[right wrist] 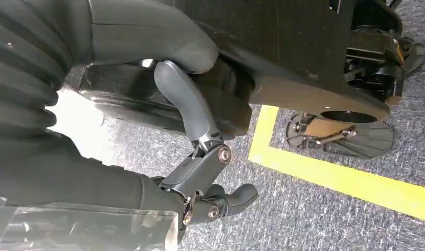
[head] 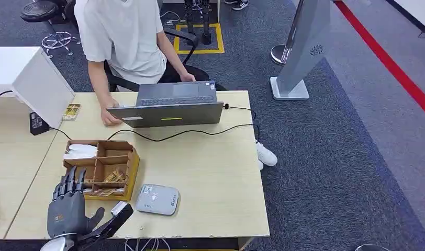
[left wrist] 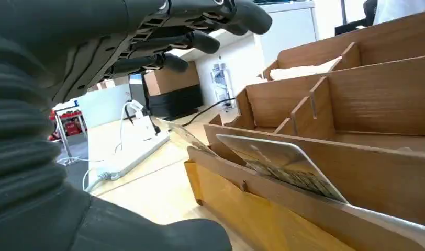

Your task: Pass the card to the sensor for recognition and then transmit it.

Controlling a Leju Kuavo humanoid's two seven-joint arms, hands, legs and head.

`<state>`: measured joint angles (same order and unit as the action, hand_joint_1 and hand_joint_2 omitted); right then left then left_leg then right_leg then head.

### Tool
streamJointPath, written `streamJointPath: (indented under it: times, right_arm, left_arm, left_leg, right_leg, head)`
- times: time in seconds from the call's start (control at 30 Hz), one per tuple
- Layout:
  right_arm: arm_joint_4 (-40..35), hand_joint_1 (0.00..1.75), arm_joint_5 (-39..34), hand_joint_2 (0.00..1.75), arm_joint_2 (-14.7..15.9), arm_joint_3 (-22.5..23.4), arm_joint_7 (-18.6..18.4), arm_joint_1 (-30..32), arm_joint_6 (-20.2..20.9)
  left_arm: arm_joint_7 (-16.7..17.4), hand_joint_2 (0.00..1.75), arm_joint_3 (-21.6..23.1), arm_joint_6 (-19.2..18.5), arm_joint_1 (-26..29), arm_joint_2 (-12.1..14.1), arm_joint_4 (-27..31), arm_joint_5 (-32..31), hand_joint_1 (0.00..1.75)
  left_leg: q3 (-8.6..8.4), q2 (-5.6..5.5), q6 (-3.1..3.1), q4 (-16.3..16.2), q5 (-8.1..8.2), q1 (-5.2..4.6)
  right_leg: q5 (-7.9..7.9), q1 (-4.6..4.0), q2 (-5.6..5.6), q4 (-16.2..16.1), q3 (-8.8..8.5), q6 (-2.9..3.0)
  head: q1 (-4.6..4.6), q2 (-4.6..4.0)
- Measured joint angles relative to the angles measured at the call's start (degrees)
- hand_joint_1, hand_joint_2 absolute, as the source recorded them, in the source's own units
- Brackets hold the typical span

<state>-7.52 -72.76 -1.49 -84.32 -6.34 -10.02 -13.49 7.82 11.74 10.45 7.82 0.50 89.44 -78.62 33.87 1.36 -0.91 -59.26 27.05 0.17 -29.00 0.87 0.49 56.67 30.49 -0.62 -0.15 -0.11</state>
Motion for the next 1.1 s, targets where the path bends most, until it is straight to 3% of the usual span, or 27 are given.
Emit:
streamJointPath:
  times: [0.37,0.67,1.0,1.03,1.1]
  right_arm:
    - [0.00,0.00,0.94,1.75,0.00,-0.87,0.00,-0.15,0.00]
    - [0.00,0.00,1.03,1.75,0.00,-1.42,-0.02,-0.26,0.09]
    - [0.00,0.00,1.03,1.75,0.00,-1.55,-0.02,-0.28,0.09]
    - [0.00,0.00,1.03,1.75,0.00,-1.55,-0.02,-0.29,0.09]
    - [0.00,0.00,1.03,1.75,0.00,-1.55,-0.02,-0.28,0.11]
  left_arm:
    - [-0.85,1.75,-0.02,1.88,-3.07,-2.14,-3.71,-1.86,0.00]
    - [-2.23,1.75,-0.02,4.66,-4.19,-2.78,-6.58,-1.77,0.00]
    - [-2.75,1.75,-0.02,5.09,-4.39,-3.15,-7.87,-1.62,0.00]
    - [-2.78,1.75,-0.02,5.12,-4.42,-3.19,-7.87,-1.57,1.75]
    - [-2.82,1.75,-0.04,5.12,-4.51,-3.24,-7.93,-1.51,1.75]
  left_leg:
    - [0.00,-0.01,0.00,-0.01,0.00,0.00]
    - [0.00,0.00,0.00,0.00,0.00,0.00]
    - [0.00,-0.01,0.00,-0.01,0.00,0.00]
    - [0.00,-0.01,0.00,0.00,0.00,0.00]
    - [0.00,-0.01,0.00,-0.01,0.00,0.00]
  right_leg:
    - [0.00,0.00,0.00,0.00,-0.01,0.00]
    - [0.00,0.00,0.00,0.00,0.00,0.00]
    - [0.00,0.00,0.00,0.00,0.00,0.00]
    - [0.00,0.00,0.00,0.00,-0.01,0.00]
    - [0.00,0.00,0.00,0.00,-0.01,0.00]
  head:
    - [0.02,0.00]
    - [0.00,0.00]
    - [0.00,0.00]
    - [0.00,0.00]
    - [0.02,0.00]
